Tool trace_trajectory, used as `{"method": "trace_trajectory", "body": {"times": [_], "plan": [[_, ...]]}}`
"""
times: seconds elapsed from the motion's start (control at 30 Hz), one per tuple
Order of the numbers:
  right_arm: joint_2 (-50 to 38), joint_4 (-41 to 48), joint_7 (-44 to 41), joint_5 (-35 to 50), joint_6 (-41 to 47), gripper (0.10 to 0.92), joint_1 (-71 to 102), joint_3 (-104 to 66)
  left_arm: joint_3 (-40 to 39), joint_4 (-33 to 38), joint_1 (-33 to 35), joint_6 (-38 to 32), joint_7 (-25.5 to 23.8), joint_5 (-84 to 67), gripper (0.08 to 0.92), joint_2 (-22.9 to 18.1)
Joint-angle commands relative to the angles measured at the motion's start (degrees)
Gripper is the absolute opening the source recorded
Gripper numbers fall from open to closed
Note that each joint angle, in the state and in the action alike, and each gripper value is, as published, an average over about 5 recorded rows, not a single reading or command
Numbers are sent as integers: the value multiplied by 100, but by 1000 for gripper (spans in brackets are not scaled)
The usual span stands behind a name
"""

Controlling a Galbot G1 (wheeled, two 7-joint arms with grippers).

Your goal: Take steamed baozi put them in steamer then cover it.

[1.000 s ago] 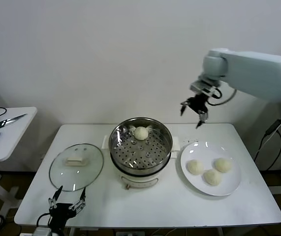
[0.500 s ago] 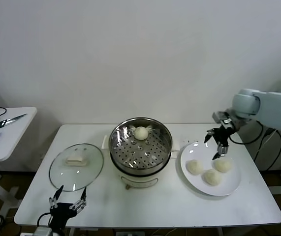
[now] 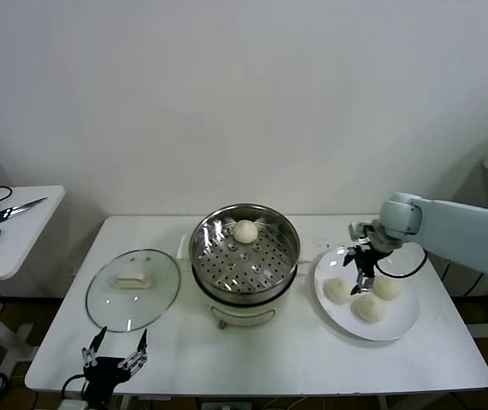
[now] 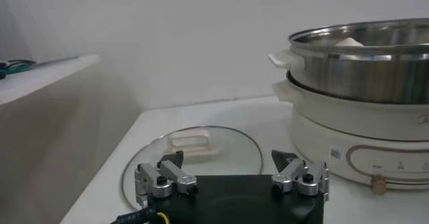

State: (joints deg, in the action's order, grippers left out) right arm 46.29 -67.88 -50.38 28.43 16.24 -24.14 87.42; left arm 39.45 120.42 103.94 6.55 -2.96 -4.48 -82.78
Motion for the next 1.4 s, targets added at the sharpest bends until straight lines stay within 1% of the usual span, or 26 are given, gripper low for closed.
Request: {"method": "trace_trajectory", "body": {"times": [0.03, 0.27, 0.37, 0.47, 0.53, 0.67, 0.77, 0.9, 1.03, 1.13, 1.27, 1.4], "plan": [[183, 311, 154, -349, 188, 823, 724, -499, 2, -5, 10, -7, 2, 5, 823, -6], [313, 496, 200, -470, 200, 820, 921, -676, 1, -19, 18, -23, 7, 31, 823, -34], [321, 508, 179, -474, 199, 778, 937, -708, -1, -23, 18, -25, 9, 41, 823, -38], [294, 474, 144, -488, 190, 716, 909, -735, 1, -25, 15, -25, 13, 46, 823, -39], [265, 439, 100, -495, 171, 696, 830, -748, 2, -21, 15, -23, 16, 48, 823, -40], [163, 280, -75, -371, 79, 683, 339, -631, -3, -13, 8, -13, 22, 57, 823, -42], [104, 109, -331, -9, -85, 679, -564, -106, -5, -2, 4, -6, 24, 69, 823, -43], [196, -47, -809, 535, -360, 679, -2224, 968, -6, 12, 3, 7, 27, 79, 823, -36], [504, -80, -1267, 1060, -556, 679, -3553, 1539, -12, 33, -4, 19, 22, 96, 823, -23], [871, -133, -1416, 1531, -565, 680, -4182, 1631, -17, 51, -3, 31, 20, 94, 823, -12], [1411, -462, -1172, 2241, -206, 681, -4285, 1244, -34, 82, 10, 44, 15, 97, 823, 9], [1935, -772, -696, 2639, 220, 681, -3772, 594, -55, 89, 0, 43, 15, 95, 823, 23]]}}
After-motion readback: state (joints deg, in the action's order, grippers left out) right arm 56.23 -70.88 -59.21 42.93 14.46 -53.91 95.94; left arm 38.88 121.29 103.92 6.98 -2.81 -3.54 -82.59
